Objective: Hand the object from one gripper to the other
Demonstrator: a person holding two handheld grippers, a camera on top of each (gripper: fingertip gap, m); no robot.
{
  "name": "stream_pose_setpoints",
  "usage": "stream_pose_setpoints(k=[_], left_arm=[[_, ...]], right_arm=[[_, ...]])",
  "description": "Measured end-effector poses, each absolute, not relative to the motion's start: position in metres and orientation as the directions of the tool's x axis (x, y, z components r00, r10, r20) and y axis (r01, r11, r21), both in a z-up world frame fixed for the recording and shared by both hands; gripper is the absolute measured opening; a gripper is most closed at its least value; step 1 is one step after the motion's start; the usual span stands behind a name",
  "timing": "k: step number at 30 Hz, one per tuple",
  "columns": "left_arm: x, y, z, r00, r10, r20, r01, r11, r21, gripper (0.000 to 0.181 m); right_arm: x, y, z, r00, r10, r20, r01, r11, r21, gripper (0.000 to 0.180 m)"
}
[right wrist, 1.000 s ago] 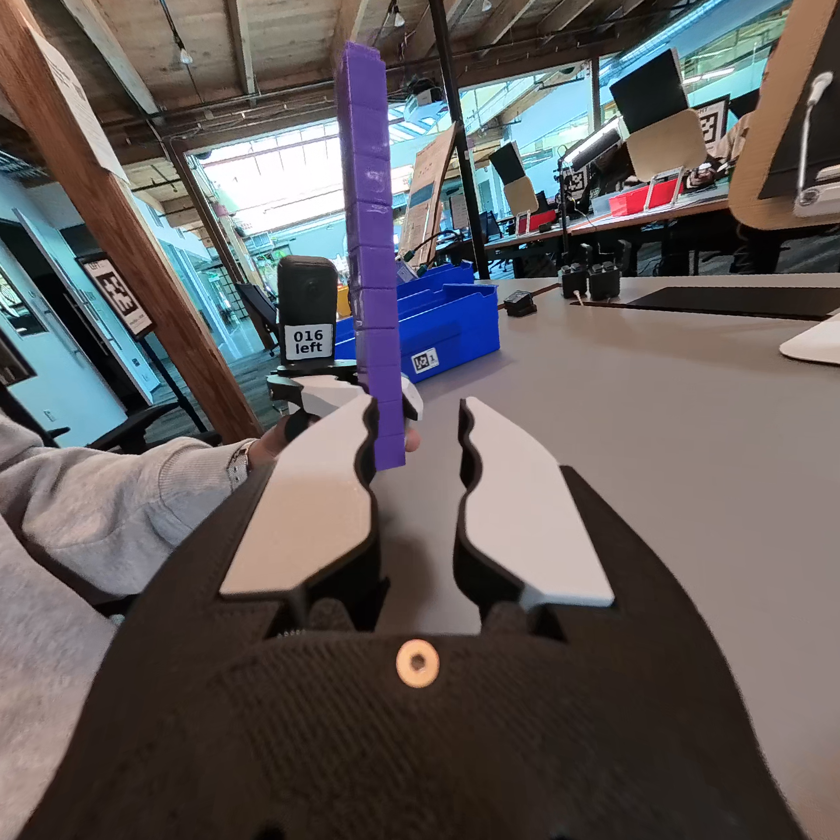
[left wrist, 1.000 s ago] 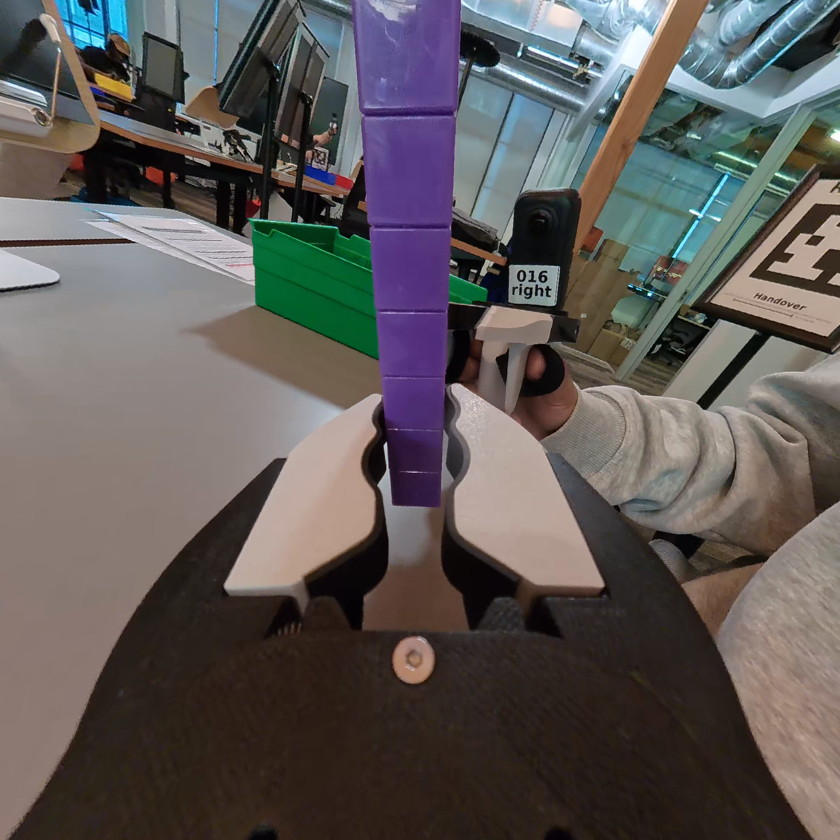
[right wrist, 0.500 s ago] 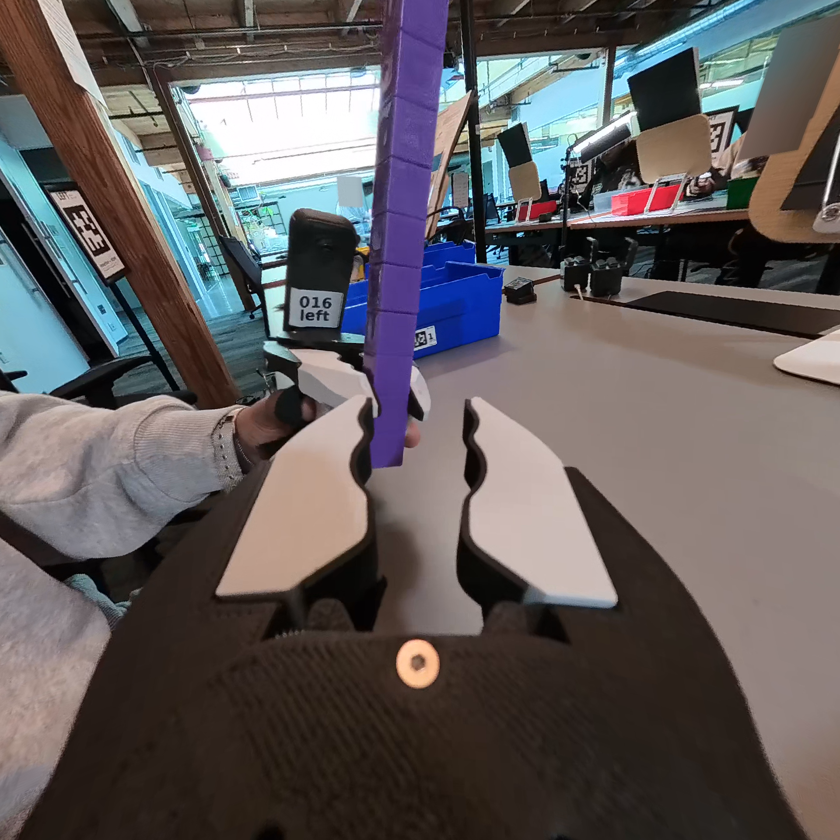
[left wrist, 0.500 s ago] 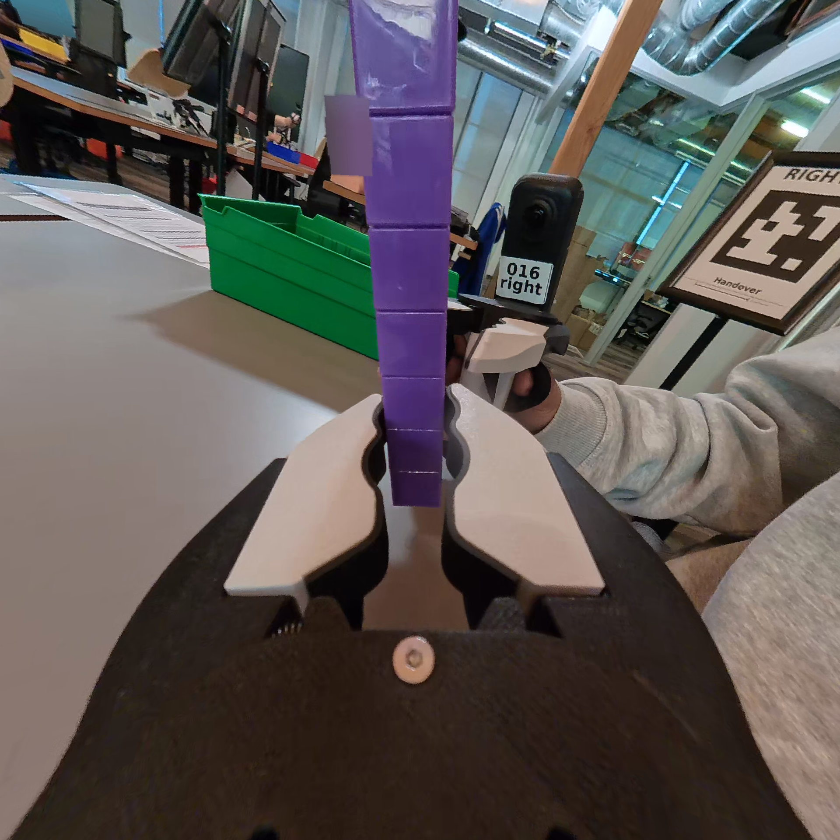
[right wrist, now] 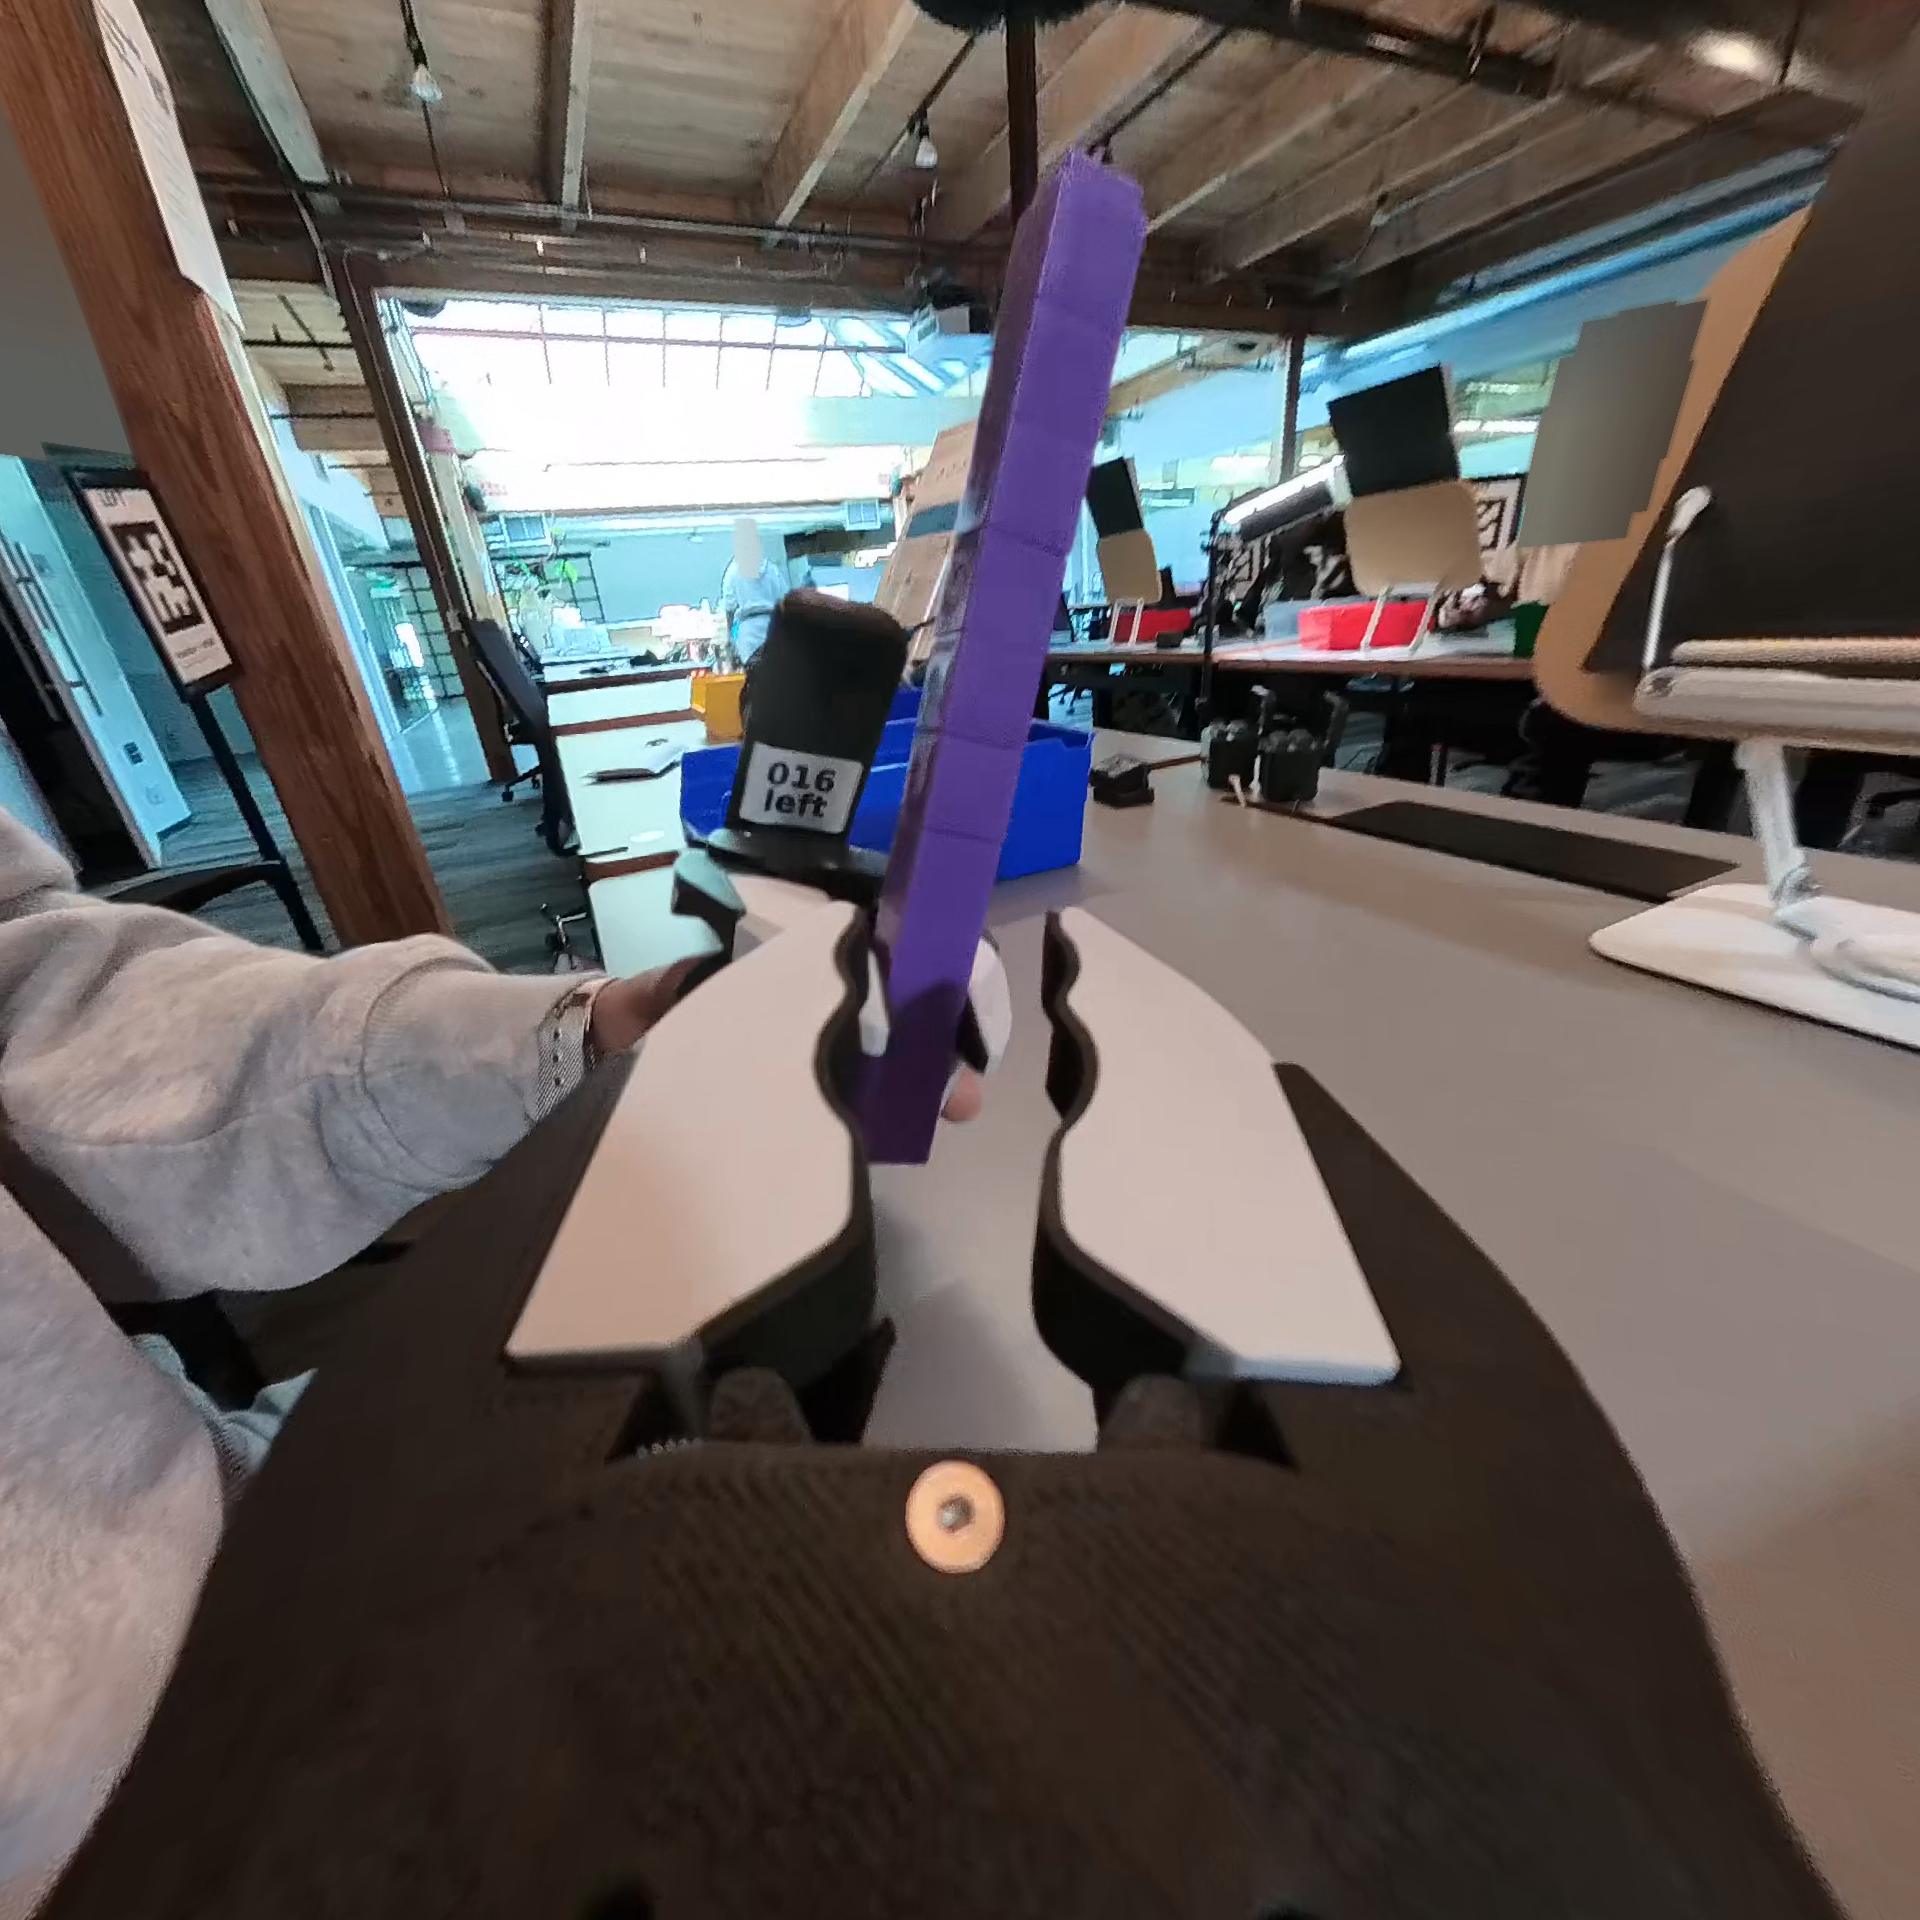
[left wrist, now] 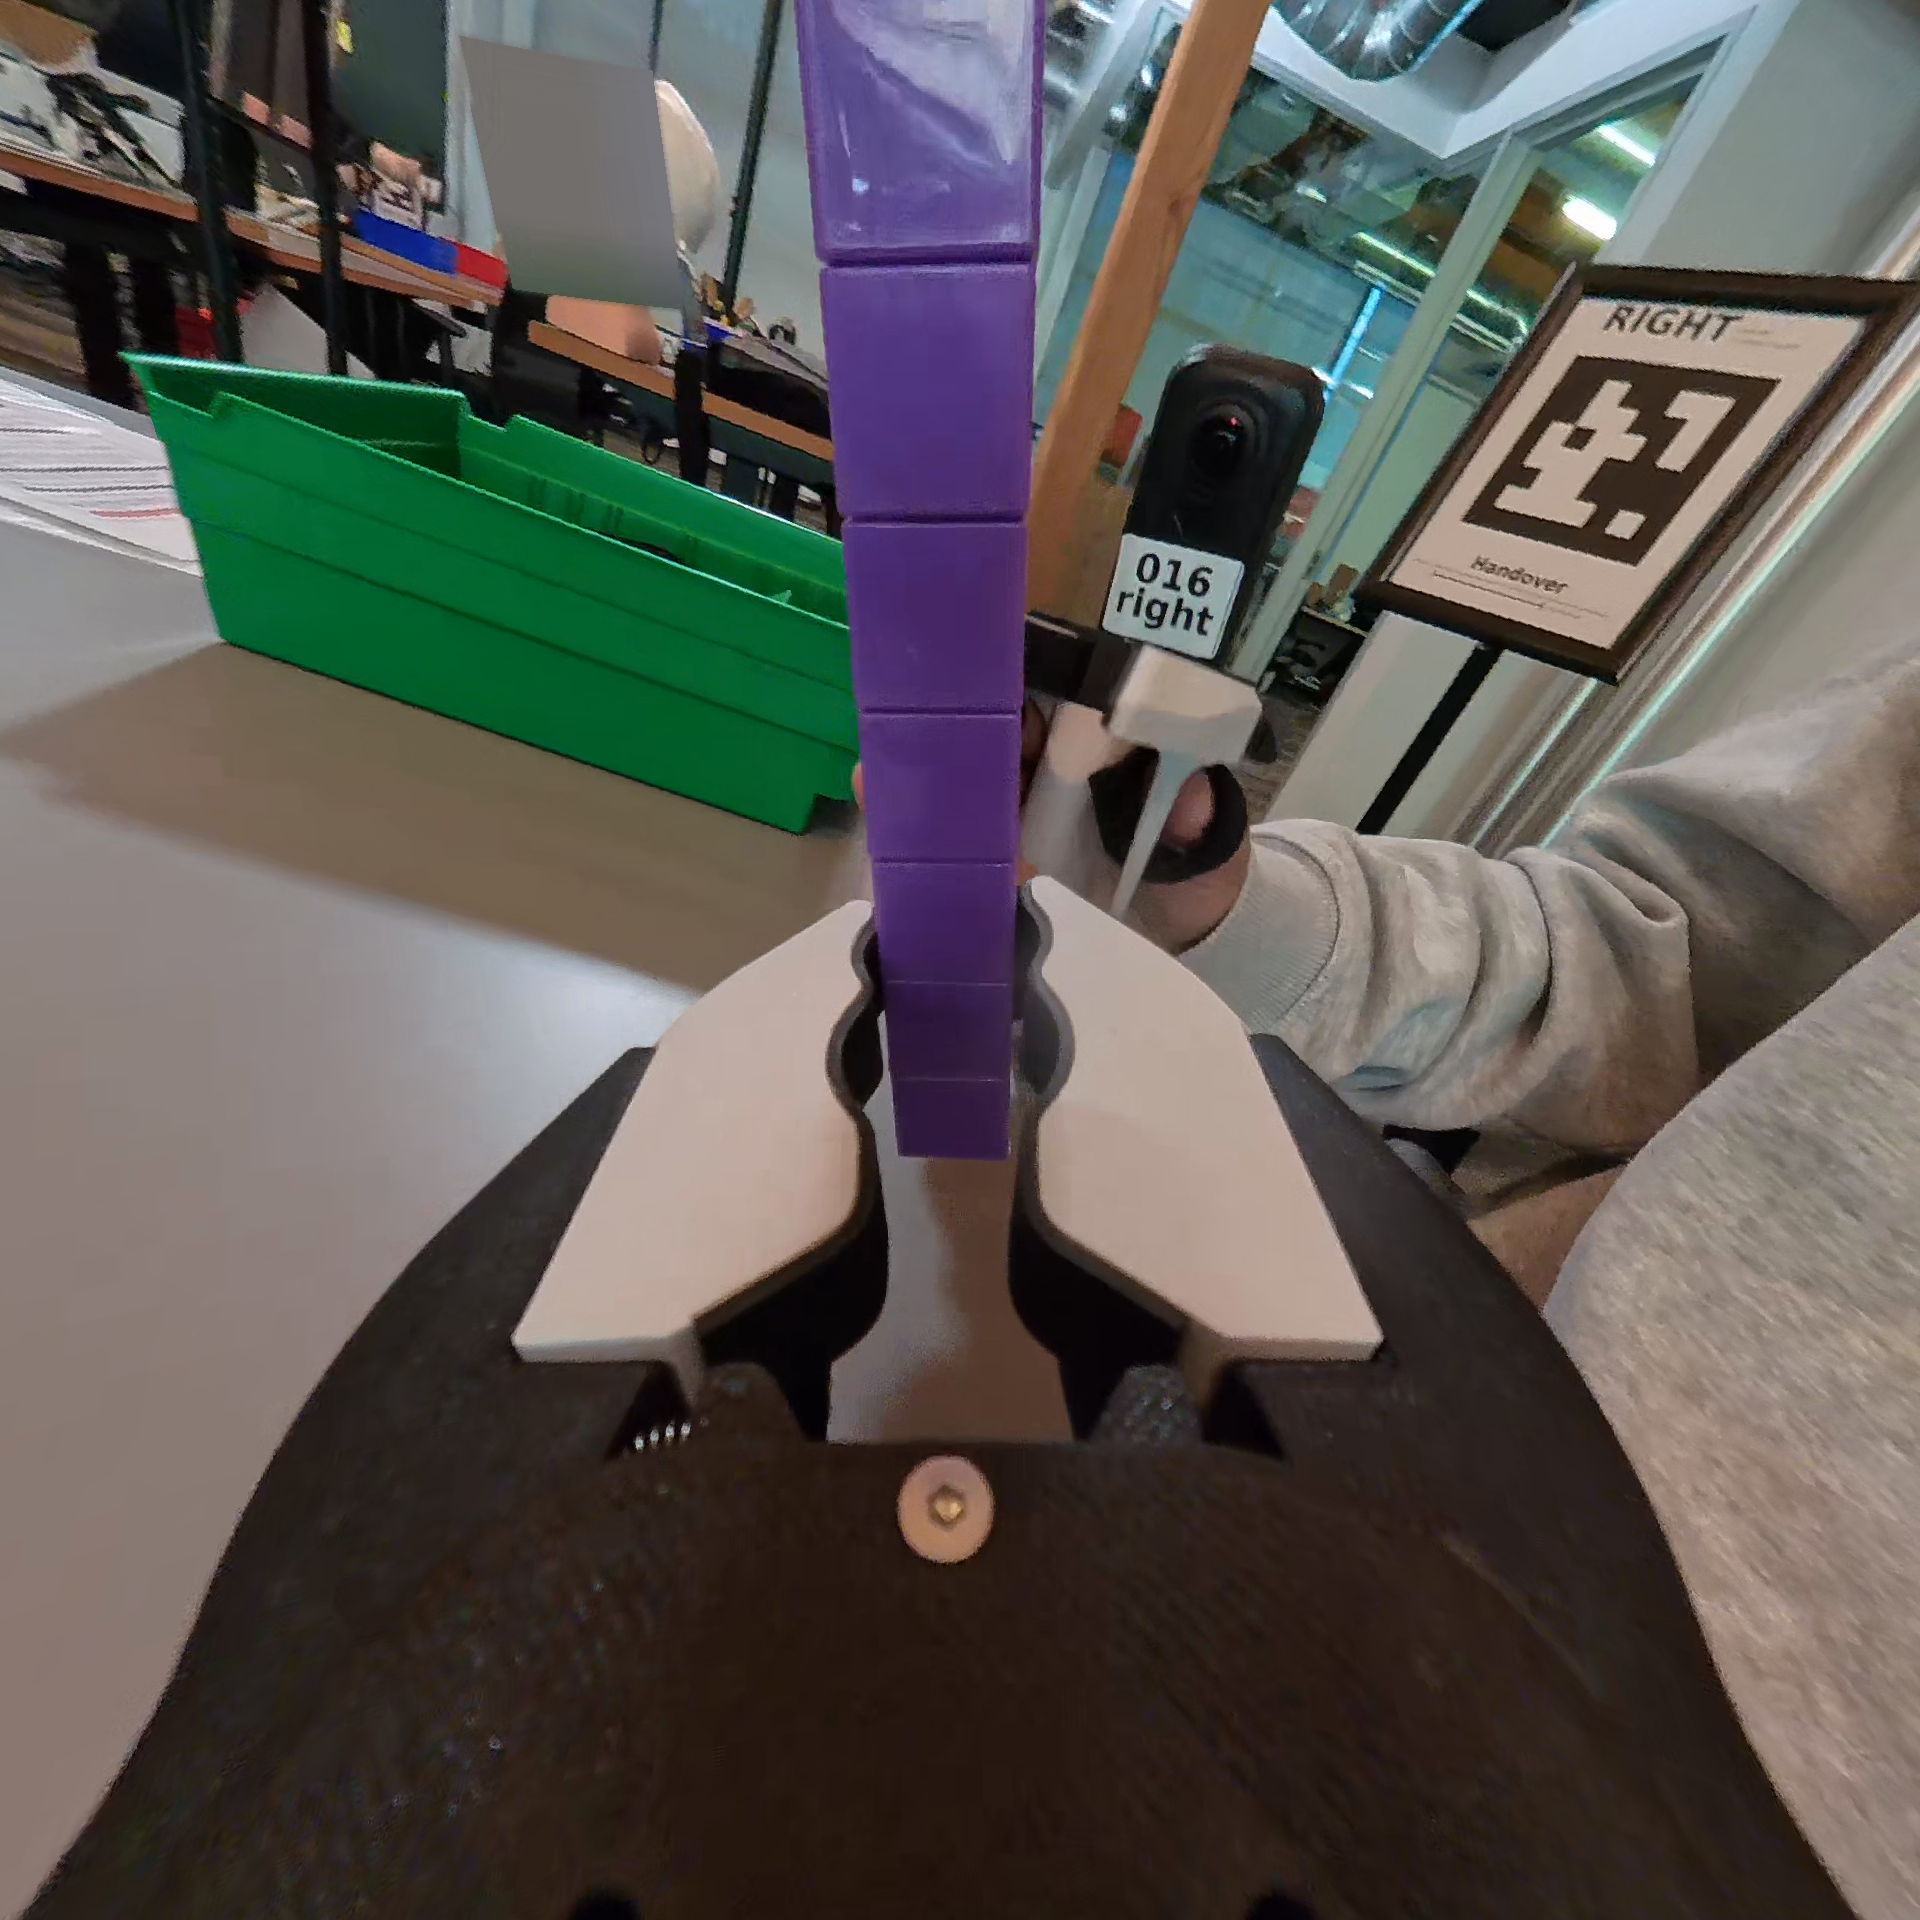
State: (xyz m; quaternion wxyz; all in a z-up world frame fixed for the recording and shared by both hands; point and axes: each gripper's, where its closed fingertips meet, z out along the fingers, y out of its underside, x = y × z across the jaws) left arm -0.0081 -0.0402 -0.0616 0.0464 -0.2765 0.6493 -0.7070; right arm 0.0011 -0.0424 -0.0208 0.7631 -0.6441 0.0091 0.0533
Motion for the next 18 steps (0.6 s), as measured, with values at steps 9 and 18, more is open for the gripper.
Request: stream_pose_setpoints(k=[9, 18], left_arm=[[-0.014, -0.067, -0.071, -0.874, -0.372, 0.312, -0.302, -0.084, -0.949, 0.024], [-0.021, -0.070, -0.076, -0.874, -0.386, 0.295, -0.296, -0.056, -0.953, 0.024]], right_arm=[[-0.005, -0.044, -0.020, 0.982, 0.125, -0.142, -0.162, 0.170, -0.972, 0.033], [-0.013, -0.033, -0.017, 0.966, 0.200, -0.162, -0.199, 0.178, -0.964, 0.027]])
